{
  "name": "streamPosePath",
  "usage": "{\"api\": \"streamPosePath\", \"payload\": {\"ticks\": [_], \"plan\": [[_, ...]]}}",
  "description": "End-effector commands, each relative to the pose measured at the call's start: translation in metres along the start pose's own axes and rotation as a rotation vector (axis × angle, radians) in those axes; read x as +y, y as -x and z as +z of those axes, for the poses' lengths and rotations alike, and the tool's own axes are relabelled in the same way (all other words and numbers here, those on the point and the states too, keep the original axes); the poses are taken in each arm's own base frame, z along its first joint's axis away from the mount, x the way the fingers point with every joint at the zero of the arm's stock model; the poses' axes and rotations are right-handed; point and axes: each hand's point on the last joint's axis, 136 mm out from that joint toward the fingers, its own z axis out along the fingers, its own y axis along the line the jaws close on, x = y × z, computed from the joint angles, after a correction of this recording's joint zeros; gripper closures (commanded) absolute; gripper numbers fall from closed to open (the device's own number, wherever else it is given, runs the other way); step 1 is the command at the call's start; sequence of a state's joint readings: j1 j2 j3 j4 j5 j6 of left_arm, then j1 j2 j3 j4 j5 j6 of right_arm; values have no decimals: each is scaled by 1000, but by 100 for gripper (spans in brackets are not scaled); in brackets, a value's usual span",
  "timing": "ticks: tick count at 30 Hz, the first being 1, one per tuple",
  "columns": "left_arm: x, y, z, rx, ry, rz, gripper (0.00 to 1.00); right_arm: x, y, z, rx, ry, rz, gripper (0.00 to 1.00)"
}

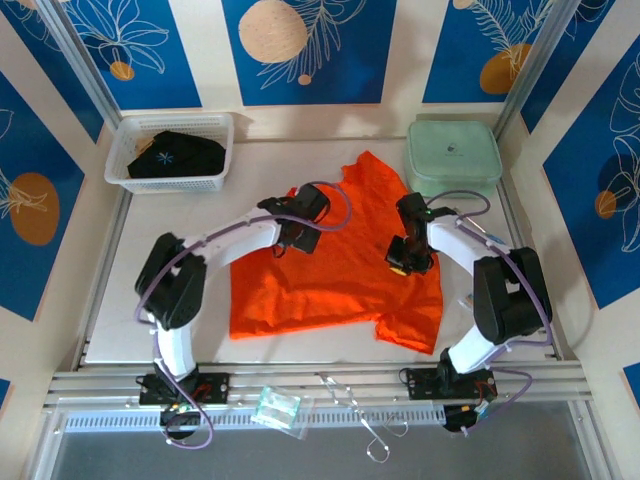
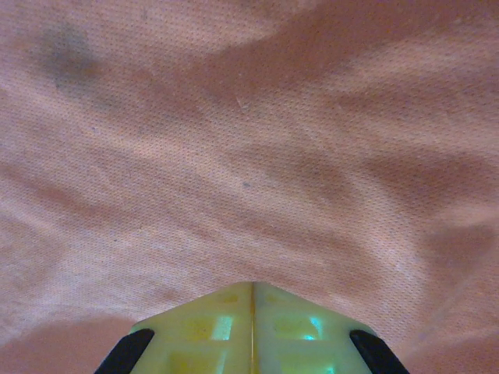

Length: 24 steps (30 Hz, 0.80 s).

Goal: Fold and stack the t-shirts

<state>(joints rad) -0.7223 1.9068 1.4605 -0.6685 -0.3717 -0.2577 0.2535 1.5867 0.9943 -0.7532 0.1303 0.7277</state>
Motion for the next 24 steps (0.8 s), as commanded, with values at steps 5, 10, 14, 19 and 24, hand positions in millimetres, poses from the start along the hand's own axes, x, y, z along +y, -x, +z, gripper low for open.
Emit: {"api": "streamPosePath", "payload": {"ticks": [5, 10, 14, 19, 24], "plan": [[0, 20, 27, 25, -125, -97, 28, -10, -8, -8, 7, 10, 6, 90], [0, 33, 32, -21, -111, -72, 30, -10, -10, -4, 20, 18, 8, 90], [-2, 41, 31, -35, -114, 66, 15, -8, -11, -3, 23, 23, 8, 90], [-8, 36, 36, 24, -141, 267, 9, -6, -10, -3, 26, 30, 7, 90], [-8, 36, 45, 67, -128, 413, 9, -5, -11, -4, 27, 36, 2, 90]]}}
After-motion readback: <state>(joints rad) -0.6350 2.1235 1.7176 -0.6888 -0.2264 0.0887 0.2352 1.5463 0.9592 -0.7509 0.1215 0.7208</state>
